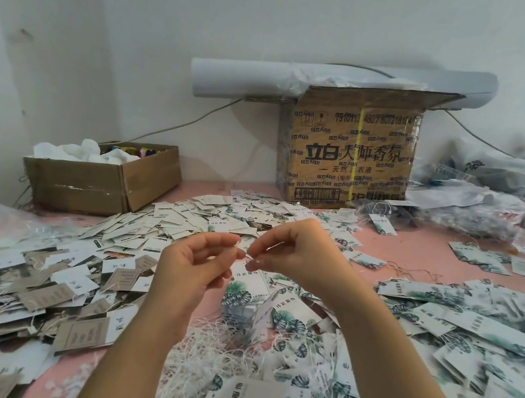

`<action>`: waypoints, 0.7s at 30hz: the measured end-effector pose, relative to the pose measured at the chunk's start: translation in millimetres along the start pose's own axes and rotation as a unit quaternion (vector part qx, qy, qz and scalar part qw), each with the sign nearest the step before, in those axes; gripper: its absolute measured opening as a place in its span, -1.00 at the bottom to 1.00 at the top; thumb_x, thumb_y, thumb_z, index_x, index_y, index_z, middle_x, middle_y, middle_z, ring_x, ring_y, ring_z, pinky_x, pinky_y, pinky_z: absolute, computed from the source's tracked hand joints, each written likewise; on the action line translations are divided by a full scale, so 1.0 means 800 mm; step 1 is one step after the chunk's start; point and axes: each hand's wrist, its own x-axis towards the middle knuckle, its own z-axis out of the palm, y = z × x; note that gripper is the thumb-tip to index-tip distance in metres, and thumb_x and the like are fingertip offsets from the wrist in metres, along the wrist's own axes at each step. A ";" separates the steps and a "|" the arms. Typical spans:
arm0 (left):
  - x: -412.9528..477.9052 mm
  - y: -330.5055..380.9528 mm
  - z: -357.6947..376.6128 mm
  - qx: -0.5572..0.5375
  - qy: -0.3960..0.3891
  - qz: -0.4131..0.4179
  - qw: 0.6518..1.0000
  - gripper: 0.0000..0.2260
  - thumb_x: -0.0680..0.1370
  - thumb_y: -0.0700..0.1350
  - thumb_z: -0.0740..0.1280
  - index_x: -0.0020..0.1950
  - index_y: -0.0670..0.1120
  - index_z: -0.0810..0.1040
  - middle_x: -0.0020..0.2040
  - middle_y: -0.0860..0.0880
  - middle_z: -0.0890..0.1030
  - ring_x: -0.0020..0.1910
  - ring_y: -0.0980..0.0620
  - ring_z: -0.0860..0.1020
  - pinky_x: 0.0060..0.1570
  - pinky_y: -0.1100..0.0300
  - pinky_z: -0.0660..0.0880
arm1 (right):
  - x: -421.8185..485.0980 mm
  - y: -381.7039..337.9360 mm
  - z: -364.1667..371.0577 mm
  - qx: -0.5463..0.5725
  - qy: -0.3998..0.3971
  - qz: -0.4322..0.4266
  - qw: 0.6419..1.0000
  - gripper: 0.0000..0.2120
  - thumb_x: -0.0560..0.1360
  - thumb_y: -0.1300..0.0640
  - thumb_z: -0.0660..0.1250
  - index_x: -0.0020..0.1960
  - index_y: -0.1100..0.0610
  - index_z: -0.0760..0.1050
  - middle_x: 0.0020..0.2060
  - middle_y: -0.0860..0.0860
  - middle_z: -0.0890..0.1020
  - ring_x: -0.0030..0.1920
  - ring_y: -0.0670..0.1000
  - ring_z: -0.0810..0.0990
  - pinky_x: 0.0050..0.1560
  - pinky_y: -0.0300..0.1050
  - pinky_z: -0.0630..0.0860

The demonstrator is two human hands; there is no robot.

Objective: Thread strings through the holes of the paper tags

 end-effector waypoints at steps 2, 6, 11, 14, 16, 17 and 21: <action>0.000 0.001 0.000 0.006 0.002 -0.003 1.000 -0.85 0.36 -0.25 0.42 -0.20 -0.01 0.67 -0.27 -0.05 0.69 -0.43 0.14 0.53 -0.42 0.33 0.48 | -0.001 0.000 -0.001 0.005 -0.012 -0.001 1.000 -0.80 0.37 0.35 0.44 -0.25 0.06 0.62 -0.34 -0.07 0.69 -0.23 -0.12 0.68 -0.07 -0.21 0.60; -0.001 0.000 0.002 0.029 -0.010 -0.009 0.999 -0.86 0.39 -0.28 0.41 -0.21 -0.04 0.66 -0.29 -0.07 0.69 -0.45 0.14 0.53 -0.45 0.35 0.46 | 0.002 0.001 -0.001 -0.014 0.006 -0.005 1.000 -0.78 0.41 0.36 0.40 -0.22 0.05 0.61 -0.38 -0.04 0.67 -0.31 -0.13 0.66 -0.15 -0.22 0.61; 0.000 -0.005 0.003 0.080 -0.031 -0.012 0.996 -0.91 0.47 -0.26 0.38 -0.13 -0.09 0.64 -0.31 -0.02 0.68 -0.45 0.17 0.52 -0.45 0.36 0.43 | 0.004 0.002 0.001 0.008 0.041 -0.016 0.999 -0.80 0.40 0.36 0.41 -0.21 0.06 0.58 -0.41 -0.02 0.64 -0.40 -0.11 0.63 -0.26 -0.26 0.58; 0.000 -0.008 0.004 0.095 -0.039 -0.012 0.995 -0.92 0.48 -0.24 0.38 -0.13 -0.07 0.64 -0.32 0.00 0.68 -0.45 0.18 0.53 -0.46 0.36 0.42 | 0.004 0.002 0.001 0.008 0.047 -0.025 0.999 -0.85 0.40 0.36 0.41 -0.17 0.12 0.56 -0.40 0.00 0.64 -0.38 -0.05 0.64 -0.23 -0.16 0.61; 0.000 -0.008 0.004 0.098 -0.042 -0.013 0.994 -0.93 0.48 -0.22 0.39 -0.14 -0.06 0.64 -0.32 0.00 0.67 -0.44 0.18 0.52 -0.47 0.37 0.41 | 0.003 0.002 0.002 -0.006 0.046 -0.024 0.999 -0.87 0.41 0.33 0.41 -0.15 0.13 0.55 -0.39 0.00 0.64 -0.35 0.00 0.65 -0.18 0.00 0.63; 0.000 -0.009 0.004 0.100 -0.042 -0.013 0.994 -0.93 0.48 -0.21 0.40 -0.14 -0.06 0.64 -0.32 0.00 0.67 -0.44 0.18 0.52 -0.47 0.37 0.41 | 0.003 0.001 0.003 -0.010 0.045 -0.022 0.999 -0.86 0.41 0.33 0.41 -0.14 0.12 0.54 -0.40 -0.01 0.64 -0.35 0.01 0.66 -0.15 0.07 0.62; 0.001 -0.010 0.003 0.105 -0.037 -0.011 0.994 -0.93 0.48 -0.21 0.40 -0.14 -0.05 0.64 -0.31 0.00 0.68 -0.45 0.18 0.52 -0.47 0.37 0.40 | 0.003 -0.001 0.002 -0.025 0.049 -0.024 0.998 -0.87 0.42 0.35 0.40 -0.19 0.14 0.53 -0.41 0.00 0.63 -0.38 -0.01 0.64 -0.15 0.13 0.61</action>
